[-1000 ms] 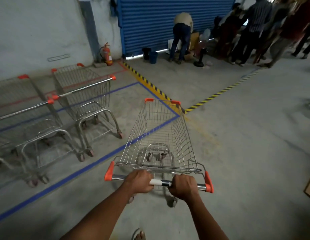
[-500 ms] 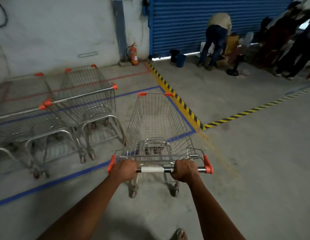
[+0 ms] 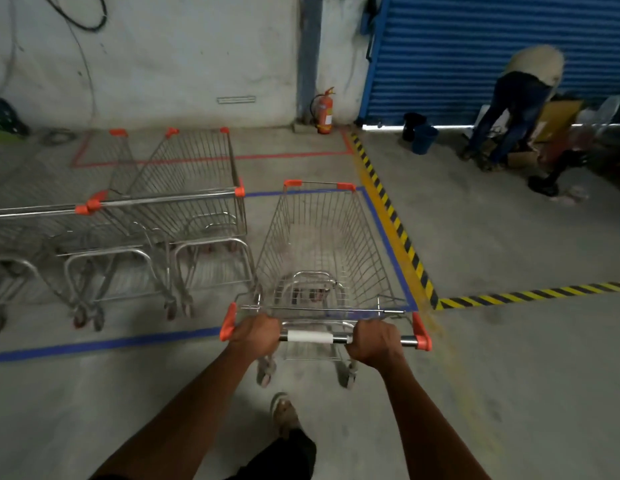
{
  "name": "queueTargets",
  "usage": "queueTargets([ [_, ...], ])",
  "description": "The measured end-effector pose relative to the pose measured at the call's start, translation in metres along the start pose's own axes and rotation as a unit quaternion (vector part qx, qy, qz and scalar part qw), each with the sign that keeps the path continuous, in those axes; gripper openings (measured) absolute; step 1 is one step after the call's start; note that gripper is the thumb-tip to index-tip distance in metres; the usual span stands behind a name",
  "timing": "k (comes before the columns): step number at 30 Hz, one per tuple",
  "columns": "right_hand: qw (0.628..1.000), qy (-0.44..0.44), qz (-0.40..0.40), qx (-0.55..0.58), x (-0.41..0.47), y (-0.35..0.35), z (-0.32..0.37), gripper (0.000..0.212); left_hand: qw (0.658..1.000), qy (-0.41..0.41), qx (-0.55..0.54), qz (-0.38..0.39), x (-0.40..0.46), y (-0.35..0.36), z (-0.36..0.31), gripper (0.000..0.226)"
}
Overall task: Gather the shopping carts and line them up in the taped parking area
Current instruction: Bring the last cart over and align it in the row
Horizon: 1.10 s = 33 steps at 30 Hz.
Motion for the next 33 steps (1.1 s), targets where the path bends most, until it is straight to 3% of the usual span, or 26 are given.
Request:
queueTargets([
  [2, 0.999, 0.008, -0.043, 0.014, 0.038, 0.005, -0.017, 0.038, 1.0, 0.003, -0.008, -0.019, 0.032, -0.01, -0.005, 0.022],
  [6, 0.999, 0.035, -0.006, 0.041, 0.113, 0.012, -0.044, 0.044, 0.999, 0.028, -0.029, 0.013, 0.097, -0.043, -0.011, 0.039],
  [9, 0.998, 0.039, -0.015, 0.039, 0.161, 0.012, -0.056, 0.042, 0.998, 0.051, -0.027, 0.0, 0.138, -0.075, -0.016, 0.026],
  [13, 0.999, 0.023, 0.008, 0.025, 0.224, 0.016, -0.067, 0.029, 0.998, 0.049, -0.033, 0.015, 0.192, -0.092, -0.007, 0.029],
  [22, 0.996, -0.022, 0.081, -0.014, 0.32, -0.026, -0.065, 0.034, 0.997, 0.05, -0.046, 0.035, 0.278, -0.124, 0.017, 0.029],
  [33, 0.996, -0.042, 0.075, 0.004, 0.423, -0.034, -0.065, 0.038, 0.998, 0.011, -0.056, 0.028, 0.365, -0.15, 0.044, 0.026],
])
Point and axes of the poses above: each hand's wrist, its own x-axis towards the middle knuckle, its own y-axis out of the palm, z = x × y, the point moved 1 cm from there along x, towards the middle knuckle, and after that the axes turned 4 degrees about -x, right-handed, at the moved point
